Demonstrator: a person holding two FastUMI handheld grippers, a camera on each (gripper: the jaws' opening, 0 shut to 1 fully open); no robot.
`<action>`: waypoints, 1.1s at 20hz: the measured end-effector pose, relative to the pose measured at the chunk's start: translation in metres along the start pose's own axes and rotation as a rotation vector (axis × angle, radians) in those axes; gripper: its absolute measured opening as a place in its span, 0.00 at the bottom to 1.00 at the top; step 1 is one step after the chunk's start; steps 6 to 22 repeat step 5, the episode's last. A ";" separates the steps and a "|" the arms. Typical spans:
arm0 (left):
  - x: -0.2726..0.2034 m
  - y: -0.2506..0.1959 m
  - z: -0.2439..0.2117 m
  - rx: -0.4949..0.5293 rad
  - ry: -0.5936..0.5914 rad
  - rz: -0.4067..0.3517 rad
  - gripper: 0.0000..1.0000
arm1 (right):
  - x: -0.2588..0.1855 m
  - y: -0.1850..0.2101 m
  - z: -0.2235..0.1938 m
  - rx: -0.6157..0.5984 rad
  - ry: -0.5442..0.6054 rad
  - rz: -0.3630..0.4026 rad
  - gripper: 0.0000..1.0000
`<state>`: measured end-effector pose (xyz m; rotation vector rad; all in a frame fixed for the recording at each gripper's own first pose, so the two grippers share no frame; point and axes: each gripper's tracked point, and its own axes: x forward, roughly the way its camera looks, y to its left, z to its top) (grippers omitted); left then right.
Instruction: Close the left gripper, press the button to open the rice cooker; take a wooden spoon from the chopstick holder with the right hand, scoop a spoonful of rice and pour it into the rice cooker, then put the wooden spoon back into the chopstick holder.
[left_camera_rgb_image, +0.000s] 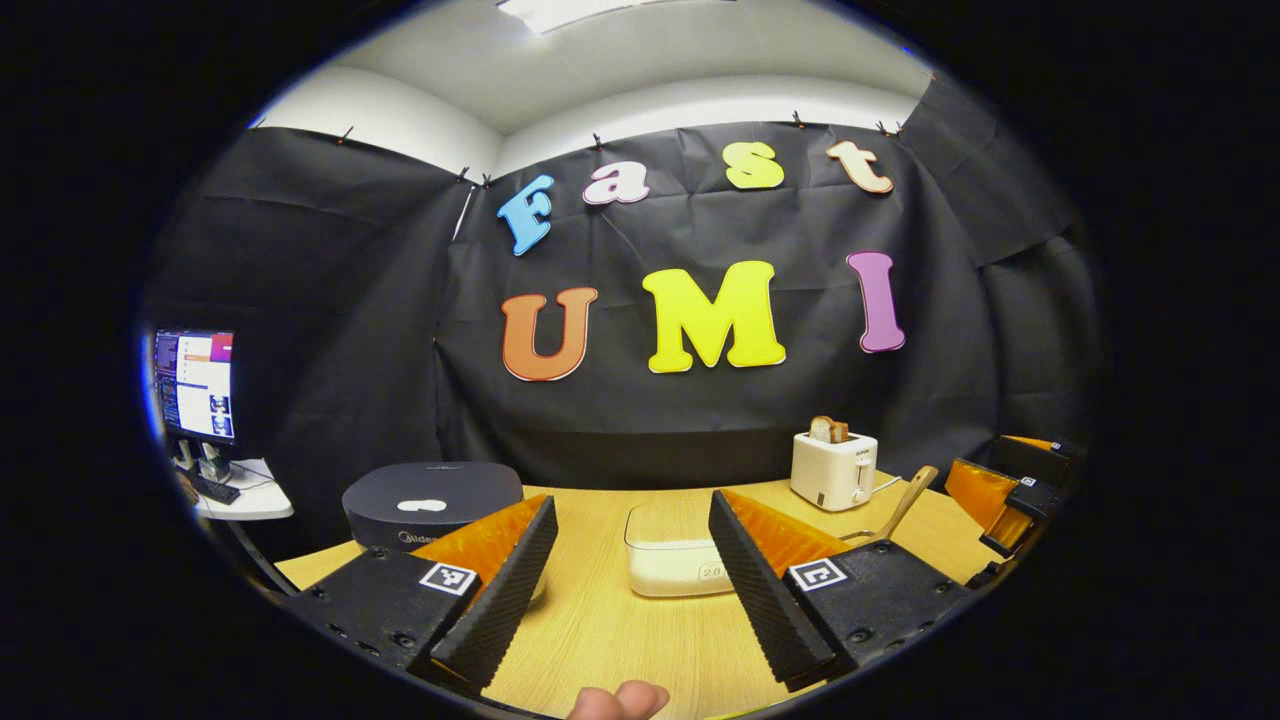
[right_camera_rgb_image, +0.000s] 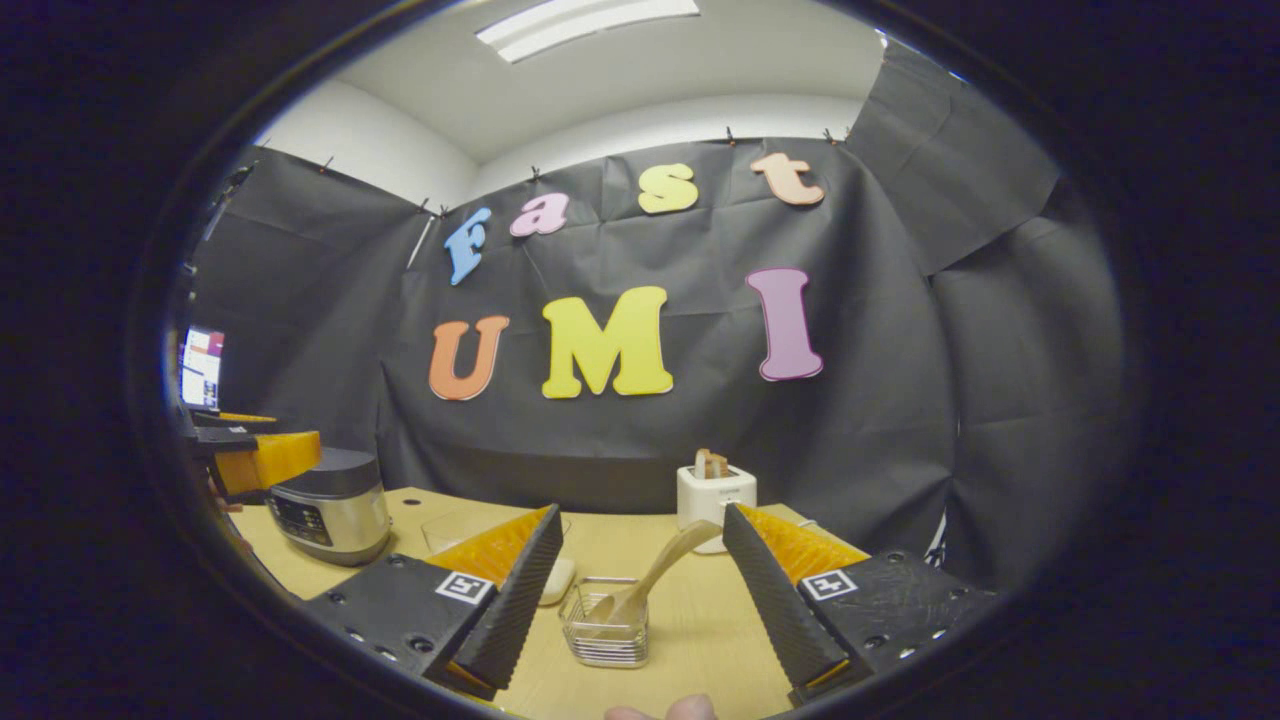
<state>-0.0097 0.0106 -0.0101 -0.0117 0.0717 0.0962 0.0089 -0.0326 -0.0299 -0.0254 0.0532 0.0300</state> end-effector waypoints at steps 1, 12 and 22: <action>0.000 -0.001 -0.001 -0.005 0.000 0.000 0.97 | -0.001 0.001 0.001 -0.004 -0.002 -0.004 0.95; -0.001 0.001 -0.004 -0.007 0.013 -0.012 0.98 | 0.002 0.008 -0.003 -0.008 0.011 -0.003 0.91; -0.001 0.001 -0.004 -0.007 0.013 -0.012 0.98 | 0.002 0.008 -0.003 -0.008 0.011 -0.003 0.91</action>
